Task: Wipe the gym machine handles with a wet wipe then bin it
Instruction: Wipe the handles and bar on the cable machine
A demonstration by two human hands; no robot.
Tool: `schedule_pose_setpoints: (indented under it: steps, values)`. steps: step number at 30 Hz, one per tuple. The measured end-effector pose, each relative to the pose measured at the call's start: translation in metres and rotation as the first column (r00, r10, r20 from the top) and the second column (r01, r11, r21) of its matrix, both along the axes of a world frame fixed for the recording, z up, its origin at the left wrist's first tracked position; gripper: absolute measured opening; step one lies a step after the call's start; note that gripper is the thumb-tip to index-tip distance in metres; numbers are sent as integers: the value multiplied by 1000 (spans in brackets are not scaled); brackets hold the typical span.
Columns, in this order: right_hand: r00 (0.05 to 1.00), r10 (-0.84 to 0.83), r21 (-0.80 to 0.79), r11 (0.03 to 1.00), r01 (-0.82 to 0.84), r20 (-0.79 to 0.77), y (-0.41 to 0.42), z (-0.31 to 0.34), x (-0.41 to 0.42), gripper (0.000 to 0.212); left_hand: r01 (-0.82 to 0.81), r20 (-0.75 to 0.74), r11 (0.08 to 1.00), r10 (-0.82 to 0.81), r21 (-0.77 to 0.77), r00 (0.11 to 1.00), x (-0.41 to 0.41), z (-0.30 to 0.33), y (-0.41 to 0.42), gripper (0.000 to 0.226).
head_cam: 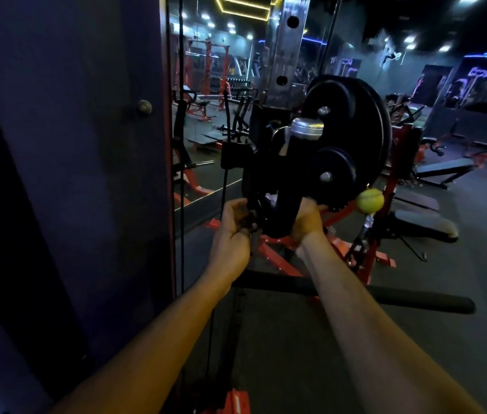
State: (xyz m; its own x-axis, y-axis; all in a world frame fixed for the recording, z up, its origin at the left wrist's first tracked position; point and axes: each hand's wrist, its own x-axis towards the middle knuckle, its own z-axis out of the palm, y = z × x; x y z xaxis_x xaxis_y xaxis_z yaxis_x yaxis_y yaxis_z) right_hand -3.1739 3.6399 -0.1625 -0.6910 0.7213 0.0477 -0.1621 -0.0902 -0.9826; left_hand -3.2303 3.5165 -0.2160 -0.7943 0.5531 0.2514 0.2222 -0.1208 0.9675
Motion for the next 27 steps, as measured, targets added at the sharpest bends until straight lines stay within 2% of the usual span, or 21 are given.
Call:
schedule_pose_setpoints:
  steps: [2, 4, 6, 9, 12, 14, 19, 21, 23, 24, 25, 26, 27]
  values:
    - [999, 37, -137, 990, -36, 1, 0, -19, 8, 19, 11, 17, 1000, -11, -11, 1000, 3, 2, -6, 61]
    - [996, 59, -261, 962, -75, -68, -6, -31, 20, 27, 9, 33, 1000, -9, -16, 999, 7, 3, -10, 59]
    - [984, 65, -414, 901, -130, -167, -19, -39, 31, 24, 13, 22, 1000, -13, -26, 1000, 12, 5, -10, 50]
    - [959, -56, -567, 815, -118, -279, -49, -40, 46, 20, 45, -11, 998, -45, -44, 999, 23, 9, -10, 45]
    - [931, -182, -599, 799, -47, -316, -70, -32, 61, 14, 59, -23, 997, -60, -54, 998, 34, 14, -14, 47]
    - [925, -243, -535, 843, 52, -293, -76, -23, 70, 14, 36, -32, 997, -38, -73, 999, 39, 18, -16, 49]
    - [918, -278, -223, 950, 219, -284, -94, 27, 87, 8, 42, -37, 994, -45, -100, 998, 51, 35, -23, 58]
    - [912, -234, -40, 971, 235, -337, -94, 63, 84, 7, 63, -12, 995, -65, -80, 998, 54, 45, -28, 60]
    - [905, -230, 185, 932, 310, -357, -90, 99, 79, 6, 87, 5, 992, -87, -90, 996, 58, 54, -34, 61]
    - [898, -272, 378, 836, 398, -345, -85, 112, 77, 4, 90, 2, 991, -90, -96, 996, 59, 58, -37, 62]
    - [880, -332, 606, 638, 475, -339, -80, 120, 76, 4, 93, -7, 991, -95, -99, 995, 59, 62, -42, 63]
    - [860, -377, 798, 365, 479, -344, -75, 121, 76, 7, 99, -16, 990, -101, -104, 995, 58, 64, -46, 64]
    - [849, -396, 909, 77, 410, -349, -71, 117, 77, 12, 108, -20, 988, -111, -109, 994, 56, 66, -52, 65]
